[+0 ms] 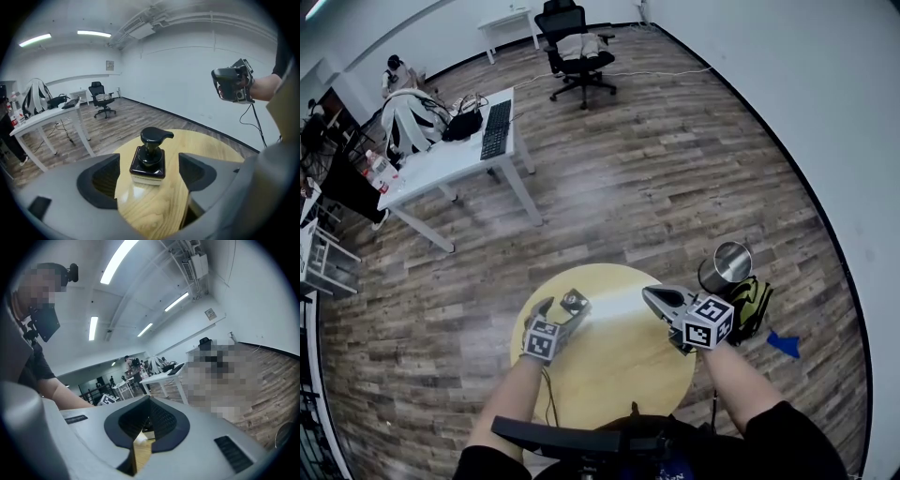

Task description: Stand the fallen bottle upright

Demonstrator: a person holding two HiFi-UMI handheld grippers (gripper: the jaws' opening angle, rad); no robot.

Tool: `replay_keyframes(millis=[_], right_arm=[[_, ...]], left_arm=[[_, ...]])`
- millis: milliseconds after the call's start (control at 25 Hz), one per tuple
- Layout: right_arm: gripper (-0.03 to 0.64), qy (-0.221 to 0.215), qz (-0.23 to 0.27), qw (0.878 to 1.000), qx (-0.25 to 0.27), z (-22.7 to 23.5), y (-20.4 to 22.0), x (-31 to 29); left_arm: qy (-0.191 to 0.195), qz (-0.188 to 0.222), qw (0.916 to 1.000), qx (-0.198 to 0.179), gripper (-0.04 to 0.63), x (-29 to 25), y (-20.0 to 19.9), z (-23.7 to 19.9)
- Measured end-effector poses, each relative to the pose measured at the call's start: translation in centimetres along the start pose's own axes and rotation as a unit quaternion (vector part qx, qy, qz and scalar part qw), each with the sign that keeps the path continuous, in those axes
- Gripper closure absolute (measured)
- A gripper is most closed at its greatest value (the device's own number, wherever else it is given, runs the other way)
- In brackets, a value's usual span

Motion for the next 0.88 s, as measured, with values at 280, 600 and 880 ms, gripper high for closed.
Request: replay_keyframes(millis=[280,600,880], right_arm=[[0.601,-0.006,0.001,1.000,0.017,-0.9,-2.0,1.9],[0.601,-0.048,0.007,0.997,0.057,-4.0,-6.4,3.1],[0.601,-0.062,0.009,0.994,0.095,-9.9,-8.0,2.2]], left_arm=[[-0.058,0.058,0.9953,0.052,0.242,5.7,0.4,0.7],[-0.111,0.190,0.9700,0.104,0.405,15.0,-4.3,2.5],[-0.124,0.270,0.9475,0.118,0.499,23.0,-5.1,3.2]])
Point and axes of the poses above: the fingertips, and each gripper's own axes: x backward along the fingers, z to its right, y out of its underside, the point moved 10 cm from there along x, backward along the fingers, and after that the axes turned 11 degrees about -x, right-handed, at the moved point
